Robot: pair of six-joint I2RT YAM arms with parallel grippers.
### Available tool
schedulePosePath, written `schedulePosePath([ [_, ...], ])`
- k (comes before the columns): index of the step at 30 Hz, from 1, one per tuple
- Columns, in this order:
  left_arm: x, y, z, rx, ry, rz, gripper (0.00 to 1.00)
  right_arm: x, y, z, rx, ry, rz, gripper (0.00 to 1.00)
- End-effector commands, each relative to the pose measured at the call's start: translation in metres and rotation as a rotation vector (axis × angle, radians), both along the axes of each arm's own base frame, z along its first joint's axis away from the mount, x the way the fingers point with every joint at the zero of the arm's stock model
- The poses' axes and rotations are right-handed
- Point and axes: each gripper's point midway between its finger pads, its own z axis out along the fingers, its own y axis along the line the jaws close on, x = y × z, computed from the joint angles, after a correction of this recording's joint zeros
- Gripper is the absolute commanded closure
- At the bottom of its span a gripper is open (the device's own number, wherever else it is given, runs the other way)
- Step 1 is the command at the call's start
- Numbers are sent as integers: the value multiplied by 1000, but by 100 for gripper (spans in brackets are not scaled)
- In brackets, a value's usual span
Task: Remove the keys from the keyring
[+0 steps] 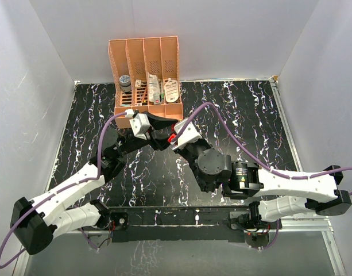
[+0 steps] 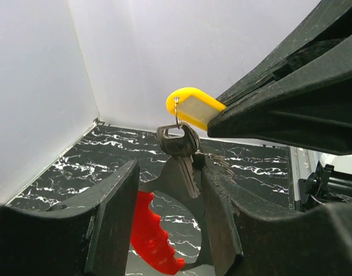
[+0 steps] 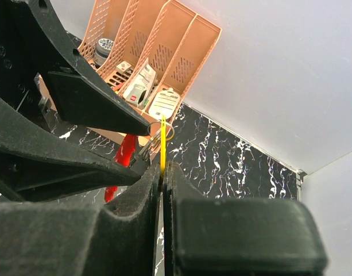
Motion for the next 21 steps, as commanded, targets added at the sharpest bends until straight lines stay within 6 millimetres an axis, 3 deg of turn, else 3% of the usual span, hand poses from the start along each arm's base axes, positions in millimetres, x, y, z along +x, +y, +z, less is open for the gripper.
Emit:
schedulePosePath([
  [1, -7, -1, 20, -56, -108, -22, 54, -1, -5, 17, 92, -8, 0, 100],
  [9, -11, -5, 29, -68, -164, -63, 53, -2, -7, 20, 114, -2, 9, 100],
  [21, -5, -6, 18, -2, -160, -34, 54, -3, -10, 23, 122, -5, 11, 100],
])
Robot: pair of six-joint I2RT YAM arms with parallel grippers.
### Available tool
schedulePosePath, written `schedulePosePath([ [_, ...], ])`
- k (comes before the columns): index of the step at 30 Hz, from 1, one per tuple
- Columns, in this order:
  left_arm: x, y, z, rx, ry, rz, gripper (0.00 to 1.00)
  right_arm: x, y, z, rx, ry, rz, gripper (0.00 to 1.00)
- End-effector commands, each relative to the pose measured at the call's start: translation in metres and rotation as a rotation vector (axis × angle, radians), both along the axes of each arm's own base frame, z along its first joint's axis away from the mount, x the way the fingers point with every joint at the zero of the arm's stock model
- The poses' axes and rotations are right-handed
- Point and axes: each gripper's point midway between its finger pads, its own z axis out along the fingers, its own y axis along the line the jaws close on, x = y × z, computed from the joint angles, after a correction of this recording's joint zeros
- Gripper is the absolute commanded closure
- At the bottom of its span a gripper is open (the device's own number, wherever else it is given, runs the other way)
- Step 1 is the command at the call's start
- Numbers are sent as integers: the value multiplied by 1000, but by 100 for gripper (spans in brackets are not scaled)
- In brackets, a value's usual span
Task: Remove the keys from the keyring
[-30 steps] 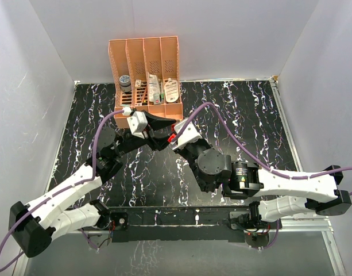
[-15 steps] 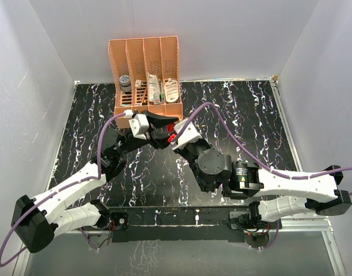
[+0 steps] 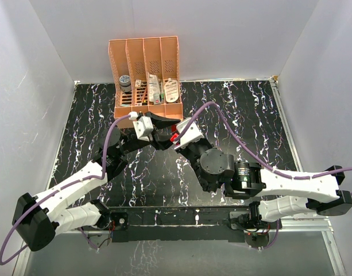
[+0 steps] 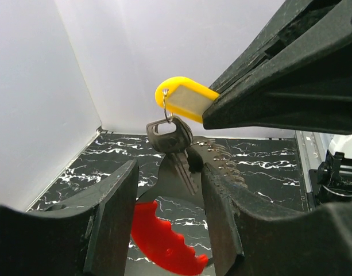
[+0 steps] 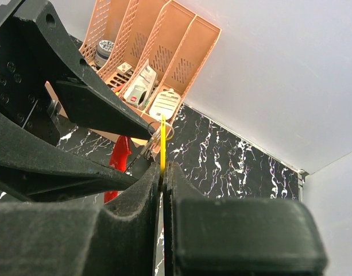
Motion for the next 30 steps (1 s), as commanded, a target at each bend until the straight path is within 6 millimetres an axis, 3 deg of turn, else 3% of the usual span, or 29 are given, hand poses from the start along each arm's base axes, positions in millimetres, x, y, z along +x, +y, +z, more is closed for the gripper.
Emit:
schedulePosePath([
  [1, -6, 2, 19, -22, -61, -3, 53, -2, -7, 21, 111, -8, 9, 100],
  [13, -17, -1, 32, -103, -57, -81, 63, -2, -6, 20, 116, -9, 12, 100],
  [18, -21, -6, 29, -108, -29, -123, 73, -2, -7, 21, 129, -10, 12, 100],
  [27, -22, -11, 20, -73, -5, -154, 78, -2, -10, 26, 141, -19, 12, 100],
  [30, -21, -11, 19, -67, -7, -148, 88, -2, -13, 30, 149, -25, 11, 100],
])
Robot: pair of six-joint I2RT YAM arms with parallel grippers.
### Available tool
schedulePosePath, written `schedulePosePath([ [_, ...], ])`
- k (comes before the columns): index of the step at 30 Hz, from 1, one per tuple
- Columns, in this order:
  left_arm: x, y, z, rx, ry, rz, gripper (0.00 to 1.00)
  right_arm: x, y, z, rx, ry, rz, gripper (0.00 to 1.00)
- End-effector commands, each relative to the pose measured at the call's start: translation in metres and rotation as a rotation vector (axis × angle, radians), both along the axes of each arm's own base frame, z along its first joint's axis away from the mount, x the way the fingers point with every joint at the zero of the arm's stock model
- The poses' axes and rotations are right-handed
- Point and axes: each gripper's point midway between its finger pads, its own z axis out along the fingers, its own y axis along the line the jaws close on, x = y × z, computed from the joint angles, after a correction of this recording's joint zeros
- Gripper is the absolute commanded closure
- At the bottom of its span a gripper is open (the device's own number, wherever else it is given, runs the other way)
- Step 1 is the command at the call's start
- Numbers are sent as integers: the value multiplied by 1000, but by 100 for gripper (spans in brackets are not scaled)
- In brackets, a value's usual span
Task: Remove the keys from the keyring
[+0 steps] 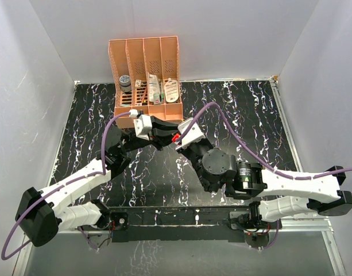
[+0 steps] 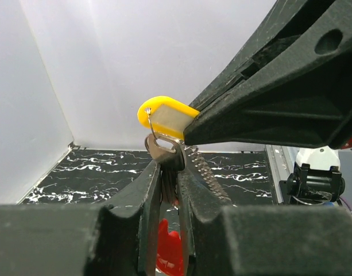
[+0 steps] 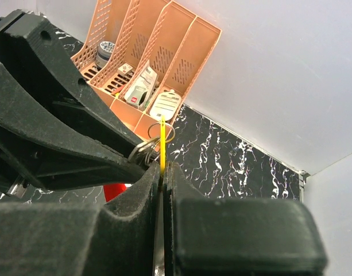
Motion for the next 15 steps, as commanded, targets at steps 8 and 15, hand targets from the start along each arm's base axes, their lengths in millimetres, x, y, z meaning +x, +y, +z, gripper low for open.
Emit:
schedulePosePath([
  [8, 4, 11, 21, -56, -36, 79, 100, 0, -19, 33, 145, -29, -22, 100],
  [15, 25, 25, 27, -46, -44, 233, 100, 0, -27, 39, 157, -35, -41, 98],
])
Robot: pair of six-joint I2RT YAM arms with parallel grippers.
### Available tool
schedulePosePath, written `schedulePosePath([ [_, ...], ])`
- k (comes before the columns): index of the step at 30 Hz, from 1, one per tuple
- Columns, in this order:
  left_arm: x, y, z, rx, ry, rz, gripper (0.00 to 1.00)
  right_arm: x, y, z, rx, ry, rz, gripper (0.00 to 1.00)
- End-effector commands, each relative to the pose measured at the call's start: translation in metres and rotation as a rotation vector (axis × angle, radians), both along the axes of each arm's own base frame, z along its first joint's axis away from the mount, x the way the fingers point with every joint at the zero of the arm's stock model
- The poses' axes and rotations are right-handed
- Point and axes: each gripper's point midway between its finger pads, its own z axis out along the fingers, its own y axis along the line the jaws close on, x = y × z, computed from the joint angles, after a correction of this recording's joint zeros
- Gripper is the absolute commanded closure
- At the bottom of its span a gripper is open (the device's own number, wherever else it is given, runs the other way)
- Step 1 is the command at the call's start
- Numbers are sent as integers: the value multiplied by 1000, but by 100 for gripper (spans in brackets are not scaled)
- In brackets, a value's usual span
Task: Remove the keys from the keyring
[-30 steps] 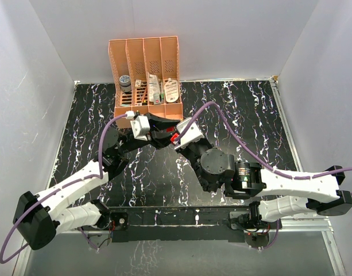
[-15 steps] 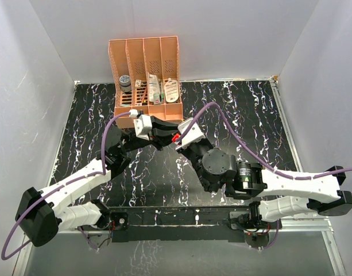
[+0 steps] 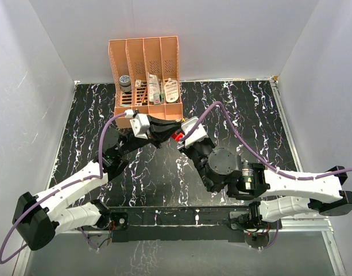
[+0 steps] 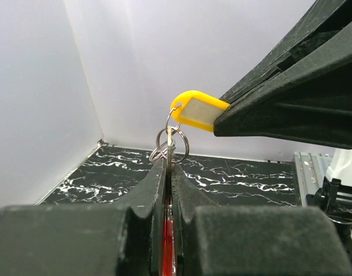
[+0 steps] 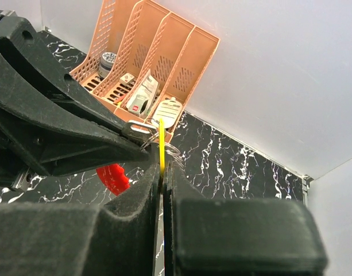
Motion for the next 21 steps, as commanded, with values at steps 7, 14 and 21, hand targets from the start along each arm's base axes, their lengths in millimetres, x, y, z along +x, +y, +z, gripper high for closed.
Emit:
schedulePosePath([
  [7, 19, 11, 11, 36, -42, 137, 100, 2, -24, 34, 121, -34, -57, 66],
  [14, 12, 6, 11, 50, -49, 89, 100, 1, -24, 45, 194, -53, -28, 62],
  [21, 3, 5, 18, 28, -54, 45, 100, -6, -47, 56, 436, -21, 69, 69],
])
